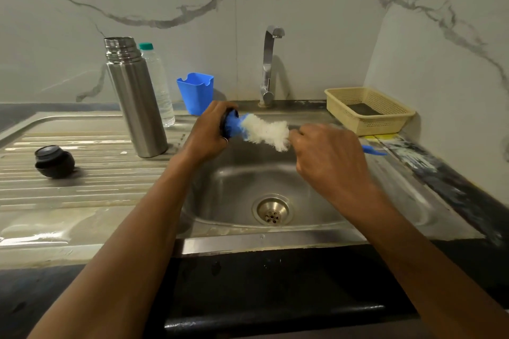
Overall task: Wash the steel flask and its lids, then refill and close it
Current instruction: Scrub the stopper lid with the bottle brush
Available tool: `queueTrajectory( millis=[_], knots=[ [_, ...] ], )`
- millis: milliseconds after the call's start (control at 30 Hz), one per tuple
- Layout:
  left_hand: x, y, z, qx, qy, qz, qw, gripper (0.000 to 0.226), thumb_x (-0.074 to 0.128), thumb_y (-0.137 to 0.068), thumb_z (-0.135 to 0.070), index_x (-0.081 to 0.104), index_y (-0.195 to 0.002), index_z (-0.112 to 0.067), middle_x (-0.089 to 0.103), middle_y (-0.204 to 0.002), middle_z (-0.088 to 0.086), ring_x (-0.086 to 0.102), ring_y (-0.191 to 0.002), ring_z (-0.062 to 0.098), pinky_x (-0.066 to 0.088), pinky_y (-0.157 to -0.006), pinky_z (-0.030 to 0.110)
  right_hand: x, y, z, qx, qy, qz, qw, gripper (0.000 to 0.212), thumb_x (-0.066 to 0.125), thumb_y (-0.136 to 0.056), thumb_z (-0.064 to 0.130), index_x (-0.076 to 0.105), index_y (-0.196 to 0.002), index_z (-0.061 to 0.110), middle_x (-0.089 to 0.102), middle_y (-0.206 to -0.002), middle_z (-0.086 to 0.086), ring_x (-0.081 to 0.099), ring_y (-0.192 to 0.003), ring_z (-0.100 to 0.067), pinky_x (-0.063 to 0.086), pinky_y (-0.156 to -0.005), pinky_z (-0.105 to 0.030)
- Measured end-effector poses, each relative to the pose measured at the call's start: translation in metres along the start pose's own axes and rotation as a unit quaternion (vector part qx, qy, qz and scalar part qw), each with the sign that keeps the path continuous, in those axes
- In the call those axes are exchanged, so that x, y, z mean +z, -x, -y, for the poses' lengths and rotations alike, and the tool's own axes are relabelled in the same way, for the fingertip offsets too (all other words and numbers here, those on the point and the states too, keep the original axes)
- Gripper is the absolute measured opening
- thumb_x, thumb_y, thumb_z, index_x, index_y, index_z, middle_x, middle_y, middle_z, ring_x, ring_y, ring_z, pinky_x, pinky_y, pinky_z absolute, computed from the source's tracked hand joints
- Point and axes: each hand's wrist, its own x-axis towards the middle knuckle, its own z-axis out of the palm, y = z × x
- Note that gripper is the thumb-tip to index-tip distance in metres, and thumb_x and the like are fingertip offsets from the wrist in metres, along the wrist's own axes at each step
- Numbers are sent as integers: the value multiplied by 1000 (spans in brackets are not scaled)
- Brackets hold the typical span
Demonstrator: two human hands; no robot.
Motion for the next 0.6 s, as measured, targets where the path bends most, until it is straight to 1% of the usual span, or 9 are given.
queueTrajectory(
  millis=[67,133,200,233,267,333,433,533,600],
  knots=[
    [1,-1,-2,24,-5,-2,1000,64,67,-67,13,56,-126,-9,56,-119,9,56,-105,22,53,-84,37,4,1,-3,8,-44,-2,999,3,73,-83,14,73,-81,15,58,-62,-1,38,-55,-15,31,-53,-27],
    [-1,-1,-5,41,-6,-12,999,59,65,-69,11,57,-124,-9,56,-117,7,55,-103,21,51,-81,32,3,-4,-8,67,-169,75,980,19,63,-92,19,74,-77,17,59,-61,0,50,-56,-18,46,-57,-31],
    [-3,-1,-9,55,-9,-14,998,54,65,-71,8,56,-122,-9,56,-116,4,54,-102,18,50,-80,27,1,-9,-15,159,-376,157,899,27,62,-95,23,75,-74,13,66,-63,-4,59,-61,-17,48,-62,-29],
    [-4,-1,-9,57,-11,-14,998,54,66,-72,8,56,-121,-10,55,-116,2,53,-102,15,49,-80,23,0,-9,-14,168,-395,165,888,27,62,-96,24,77,-77,13,68,-64,-4,59,-61,-16,45,-59,-26],
    [-4,0,-8,56,-10,-14,998,54,67,-72,8,56,-122,-10,55,-117,0,51,-102,11,47,-82,18,-1,-8,-11,138,-344,150,917,25,62,-97,25,77,-81,13,67,-65,-3,56,-59,-15,40,-56,-26],
    [-5,0,-5,43,-6,-16,999,58,70,-70,10,55,-123,-8,54,-117,-1,49,-102,7,41,-83,7,4,0,-5,21,-98,58,993,14,61,-94,18,72,-87,14,57,-64,0,48,-55,-17,33,-55,-27],
    [-6,2,-3,28,1,-11,1000,61,72,-66,12,54,-122,-6,55,-114,2,50,-100,10,43,-81,13,5,8,-2,-90,108,-29,990,26,43,-99,4,67,-91,7,58,-68,-6,51,-53,-20,28,-50,-30],
    [-7,3,-3,12,3,-12,1000,62,71,-65,14,54,-121,-7,52,-113,-2,52,-100,15,46,-82,24,7,6,-3,-109,108,-11,988,31,38,-99,4,68,-94,8,58,-70,-4,52,-55,-18,31,-49,-29],
    [-7,2,-2,24,-5,-12,1000,60,71,-67,13,54,-121,-7,52,-113,-3,52,-100,14,42,-81,13,0,-1,0,11,-91,105,990,26,49,-99,14,69,-82,18,55,-66,4,48,-54,-13,28,-52,-23]
  ],
)
